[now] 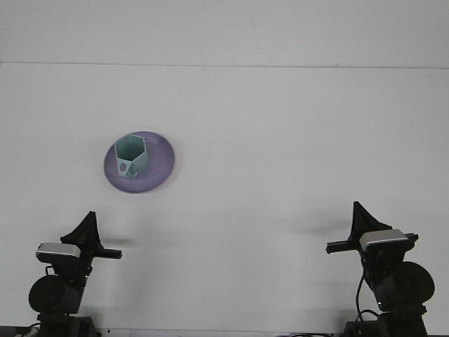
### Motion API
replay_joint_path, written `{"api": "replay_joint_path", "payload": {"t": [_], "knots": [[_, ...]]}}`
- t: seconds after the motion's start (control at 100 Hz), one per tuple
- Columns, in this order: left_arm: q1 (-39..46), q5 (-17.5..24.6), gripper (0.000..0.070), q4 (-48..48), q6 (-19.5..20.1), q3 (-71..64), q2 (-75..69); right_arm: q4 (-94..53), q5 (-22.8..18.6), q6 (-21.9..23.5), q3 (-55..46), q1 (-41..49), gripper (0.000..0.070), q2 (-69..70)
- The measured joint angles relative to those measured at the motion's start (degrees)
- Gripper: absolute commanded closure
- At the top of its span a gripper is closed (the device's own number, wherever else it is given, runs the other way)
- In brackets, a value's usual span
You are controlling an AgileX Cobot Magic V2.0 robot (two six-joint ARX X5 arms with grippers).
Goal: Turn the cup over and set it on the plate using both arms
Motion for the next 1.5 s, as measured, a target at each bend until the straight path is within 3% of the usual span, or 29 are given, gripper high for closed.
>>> {"api": "replay_joint_path", "payload": {"t": [1.03, 1.27, 1.5], "knots": [[0.00, 0.74, 0.0685, 1.09, -0.07, -2.21, -2.62, 0.11, 0.22, -0.48, 0.00, 0.00, 0.0700, -0.02], [0.00, 0.74, 0.0685, 1.09, -0.09, -2.23, -2.62, 8.44, 1.51, -8.24, -10.99, -0.92, 0.0700, -9.16], [0.00, 0.79, 0.0685, 1.11, -0.11, -2.23, -2.62, 10.95, 1.86, -11.96, -22.82, -0.87, 0.0700, -17.86]]}}
